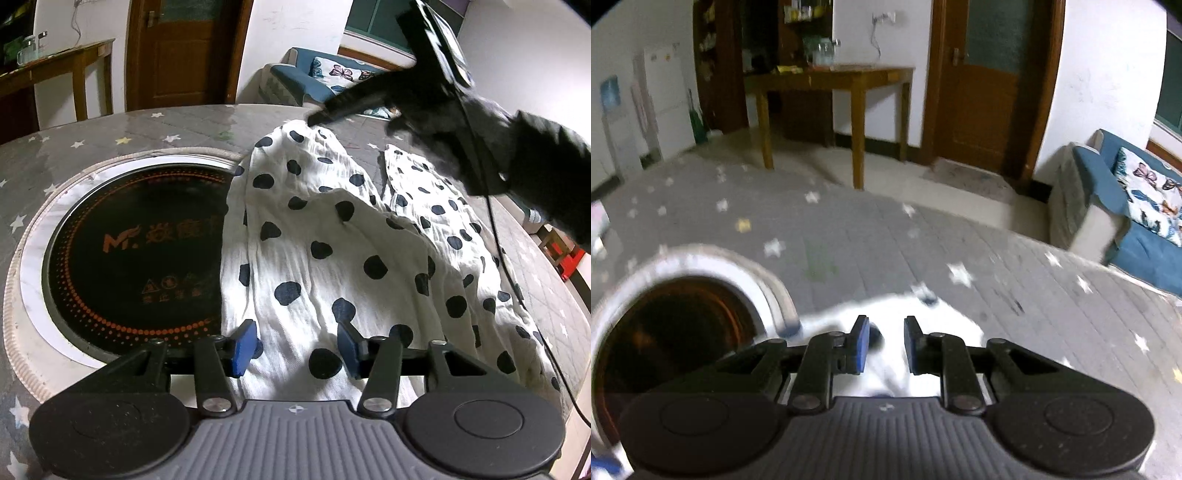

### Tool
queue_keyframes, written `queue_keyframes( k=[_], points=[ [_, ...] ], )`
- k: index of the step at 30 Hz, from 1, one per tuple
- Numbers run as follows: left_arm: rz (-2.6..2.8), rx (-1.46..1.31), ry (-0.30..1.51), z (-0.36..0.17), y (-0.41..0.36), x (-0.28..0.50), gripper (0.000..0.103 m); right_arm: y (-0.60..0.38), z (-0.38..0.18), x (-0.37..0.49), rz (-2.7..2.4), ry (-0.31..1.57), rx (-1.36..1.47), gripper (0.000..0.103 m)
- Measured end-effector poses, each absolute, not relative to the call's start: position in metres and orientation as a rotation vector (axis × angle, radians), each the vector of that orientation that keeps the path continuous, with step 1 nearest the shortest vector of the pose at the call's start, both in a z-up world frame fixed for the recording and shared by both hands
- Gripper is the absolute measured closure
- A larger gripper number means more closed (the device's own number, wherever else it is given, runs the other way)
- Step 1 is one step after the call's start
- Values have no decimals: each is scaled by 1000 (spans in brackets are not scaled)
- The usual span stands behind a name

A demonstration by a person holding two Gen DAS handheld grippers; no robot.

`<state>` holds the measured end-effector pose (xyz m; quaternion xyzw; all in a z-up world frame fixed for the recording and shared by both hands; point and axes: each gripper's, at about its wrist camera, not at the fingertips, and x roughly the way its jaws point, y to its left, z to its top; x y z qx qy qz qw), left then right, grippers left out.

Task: Fold clothes

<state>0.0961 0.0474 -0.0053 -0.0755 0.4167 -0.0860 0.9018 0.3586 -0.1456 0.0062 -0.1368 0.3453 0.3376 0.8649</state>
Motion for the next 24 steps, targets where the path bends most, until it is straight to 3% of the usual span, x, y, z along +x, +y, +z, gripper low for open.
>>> queue_keyframes(
  k=[5,15,24],
  points=[
    [-177,-159,862,-6,47,97,50,-129,8,371,759,723,-255,78],
    [-187,-162,854,-7,49,95,48,-143,-22,351,680,802,-463,80],
    [-192,-170,850,-7,50,94,47,-130,-25,377,697,827,-290,77]
  ],
)
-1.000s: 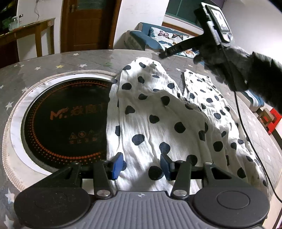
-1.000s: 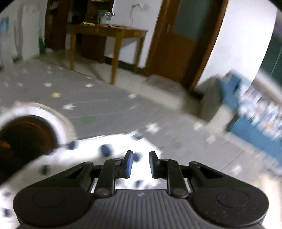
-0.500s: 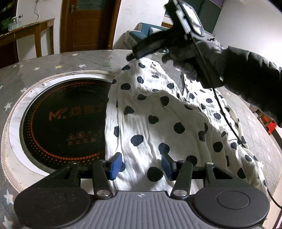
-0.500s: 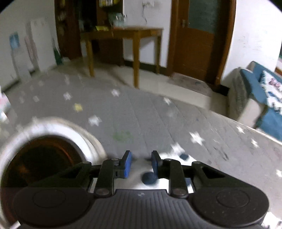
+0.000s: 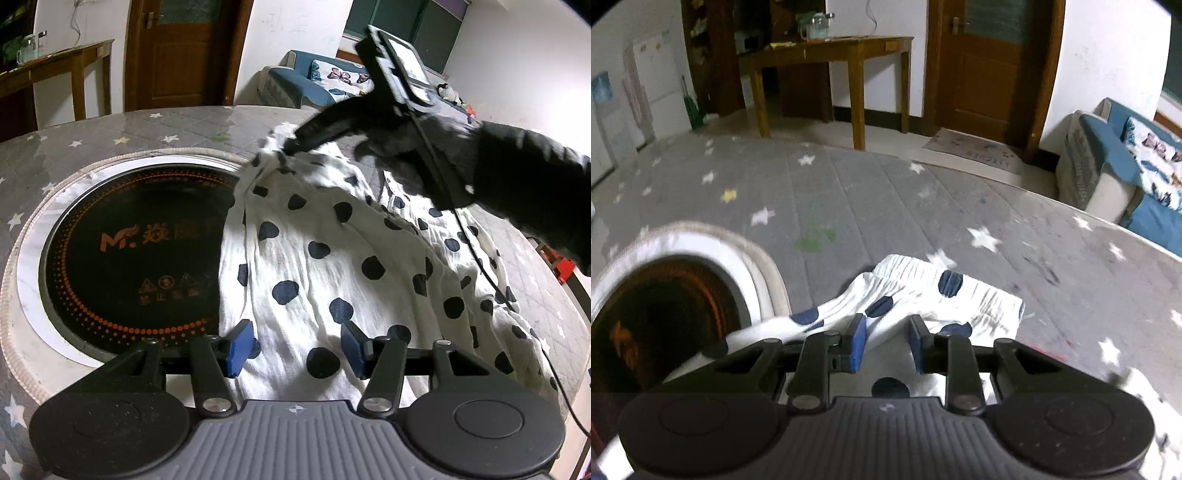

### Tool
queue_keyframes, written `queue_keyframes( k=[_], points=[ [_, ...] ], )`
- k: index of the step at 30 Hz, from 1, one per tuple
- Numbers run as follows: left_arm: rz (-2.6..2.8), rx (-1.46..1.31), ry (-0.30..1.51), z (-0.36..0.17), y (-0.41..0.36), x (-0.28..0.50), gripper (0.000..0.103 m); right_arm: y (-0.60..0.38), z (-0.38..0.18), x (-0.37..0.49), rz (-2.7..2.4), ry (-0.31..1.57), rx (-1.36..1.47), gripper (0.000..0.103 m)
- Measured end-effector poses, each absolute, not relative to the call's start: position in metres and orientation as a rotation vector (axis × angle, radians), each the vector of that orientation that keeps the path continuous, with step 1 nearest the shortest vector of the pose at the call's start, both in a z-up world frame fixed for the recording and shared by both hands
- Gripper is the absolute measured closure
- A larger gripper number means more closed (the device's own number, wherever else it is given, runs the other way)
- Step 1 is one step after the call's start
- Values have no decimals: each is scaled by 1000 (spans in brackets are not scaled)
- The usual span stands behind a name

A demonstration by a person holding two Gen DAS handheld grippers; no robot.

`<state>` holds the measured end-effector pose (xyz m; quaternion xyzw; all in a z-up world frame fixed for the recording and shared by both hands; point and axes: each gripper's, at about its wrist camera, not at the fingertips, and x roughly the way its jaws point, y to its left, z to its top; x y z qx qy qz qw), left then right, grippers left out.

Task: Fold clothes

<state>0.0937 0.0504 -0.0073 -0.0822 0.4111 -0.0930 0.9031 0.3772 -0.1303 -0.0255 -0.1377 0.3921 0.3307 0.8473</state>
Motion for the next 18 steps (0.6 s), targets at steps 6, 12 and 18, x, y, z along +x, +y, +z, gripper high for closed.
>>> queue_keyframes(
  k=[6,12,18],
  points=[
    [-197,-166,849,-7,50,92,47,-104,-24,398,741,819,-199,66],
    [-172,-161,848,-5,51,89,47,-138,6,383,726,802,-227,65],
    [-156,-153,839,1,48,86,47,-201,14,328,742,827,-313,65]
  ],
)
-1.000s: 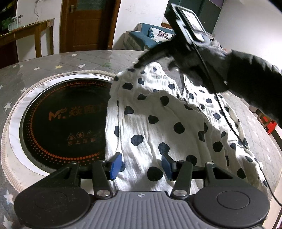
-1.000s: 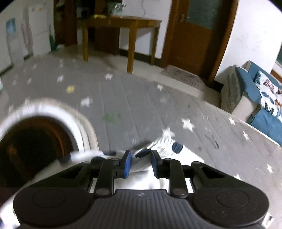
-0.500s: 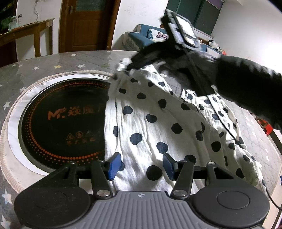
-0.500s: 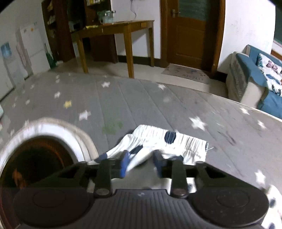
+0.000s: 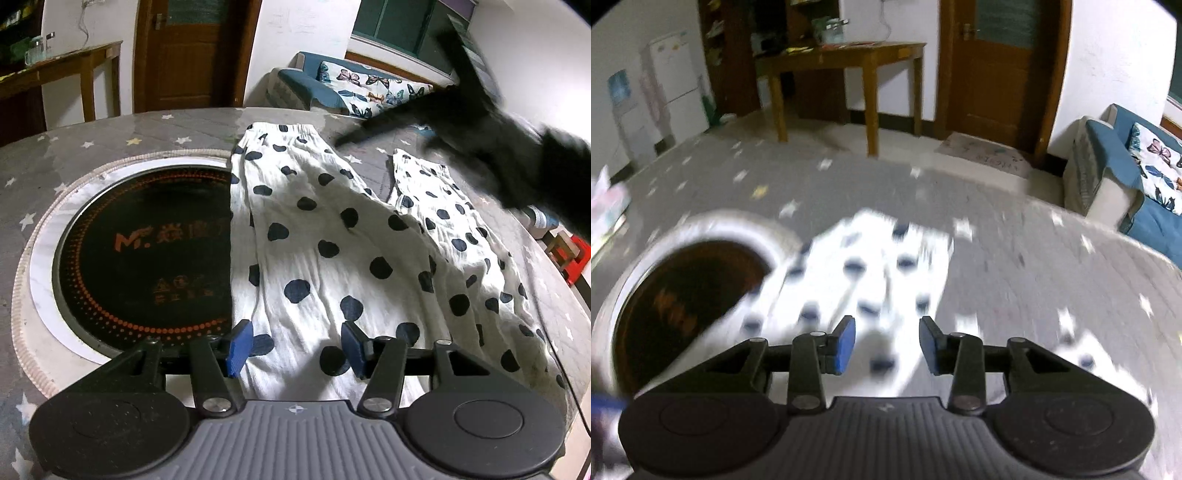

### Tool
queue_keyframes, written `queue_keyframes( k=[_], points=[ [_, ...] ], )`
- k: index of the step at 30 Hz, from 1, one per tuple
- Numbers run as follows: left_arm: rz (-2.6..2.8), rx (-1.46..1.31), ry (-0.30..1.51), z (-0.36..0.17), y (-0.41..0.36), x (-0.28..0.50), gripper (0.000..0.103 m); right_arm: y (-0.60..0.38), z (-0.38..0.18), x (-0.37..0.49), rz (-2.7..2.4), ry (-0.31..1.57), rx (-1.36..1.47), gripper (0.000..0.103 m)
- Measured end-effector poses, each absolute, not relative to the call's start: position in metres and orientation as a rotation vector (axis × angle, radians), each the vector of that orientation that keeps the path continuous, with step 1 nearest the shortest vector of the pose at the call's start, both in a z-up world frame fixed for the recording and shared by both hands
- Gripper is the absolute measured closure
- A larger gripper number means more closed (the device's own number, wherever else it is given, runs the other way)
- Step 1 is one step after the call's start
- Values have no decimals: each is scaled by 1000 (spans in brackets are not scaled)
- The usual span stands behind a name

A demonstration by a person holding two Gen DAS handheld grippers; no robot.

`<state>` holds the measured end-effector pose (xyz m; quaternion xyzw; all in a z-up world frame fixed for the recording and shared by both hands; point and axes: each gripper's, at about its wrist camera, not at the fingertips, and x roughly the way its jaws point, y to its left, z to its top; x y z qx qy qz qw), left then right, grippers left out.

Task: Fold clothes

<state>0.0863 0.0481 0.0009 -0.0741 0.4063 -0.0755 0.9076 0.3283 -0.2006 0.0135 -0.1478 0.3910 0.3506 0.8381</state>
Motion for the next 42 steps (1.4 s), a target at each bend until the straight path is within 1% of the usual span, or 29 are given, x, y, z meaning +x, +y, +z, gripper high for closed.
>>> queue_keyframes(
  k=[6,7,11,15,17,19,21,26,27,28,29,37,42],
  points=[
    [-156,-146,824,5,38,97,49,-264,-1,291,649,846,-261,65],
    [-153,-145,824,4,36,101,52,-274,-6,287,629,842,-247,65],
    [-151,-128,804,7,28,120,58,-307,-18,275,568,833,-178,65],
    [-131,-140,796,7,23,153,66,-330,-24,261,529,799,-155,65],
    [-127,-141,801,2,19,171,68,-339,-26,254,501,780,-158,65],
    [-123,-134,810,-4,15,185,75,-344,-26,249,480,762,-175,64],
    [-115,-130,819,-12,12,197,79,-348,-27,245,451,749,-190,63],
    [-48,-116,799,-20,16,203,83,-366,-29,233,341,737,-214,61],
    [-32,-111,795,-20,16,202,85,-369,-29,231,321,735,-217,61],
    [-9,-97,791,-21,17,203,92,-374,-30,229,313,734,-205,61],
    [16,-80,788,-22,18,203,96,-379,-31,227,305,734,-195,61],
    [106,-60,794,-22,31,203,96,-383,-23,216,275,719,-206,62],
    [124,-39,790,-22,33,202,96,-365,-14,211,400,686,-170,62]
  ],
)
